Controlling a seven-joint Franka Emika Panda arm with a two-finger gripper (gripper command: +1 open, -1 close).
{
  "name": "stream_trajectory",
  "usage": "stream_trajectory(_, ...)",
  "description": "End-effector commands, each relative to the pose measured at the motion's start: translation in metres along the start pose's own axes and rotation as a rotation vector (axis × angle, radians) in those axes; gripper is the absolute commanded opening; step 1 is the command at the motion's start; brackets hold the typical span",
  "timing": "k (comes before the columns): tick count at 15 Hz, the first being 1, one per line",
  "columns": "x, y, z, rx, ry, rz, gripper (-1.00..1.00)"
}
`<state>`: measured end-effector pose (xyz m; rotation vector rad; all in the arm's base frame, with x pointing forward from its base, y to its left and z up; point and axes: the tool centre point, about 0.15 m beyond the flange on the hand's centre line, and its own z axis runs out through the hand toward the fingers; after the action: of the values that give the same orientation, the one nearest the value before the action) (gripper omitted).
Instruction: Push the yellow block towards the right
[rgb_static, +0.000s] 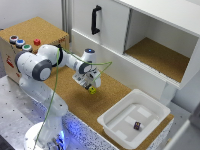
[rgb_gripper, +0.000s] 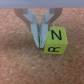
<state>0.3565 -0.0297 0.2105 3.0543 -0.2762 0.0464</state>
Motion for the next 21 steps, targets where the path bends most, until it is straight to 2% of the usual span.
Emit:
stream_trajectory(1,0.001,0.046,0.005,-0.014,0.036,0.015,-1.0)
stream_trajectory(12,-0.003,0.091,0.011,-0.075,0.022,0.075,-1.0)
stream_trajectory(21,0.014,0.131,0.021,-0.074,-0.005,0.093,-1.0)
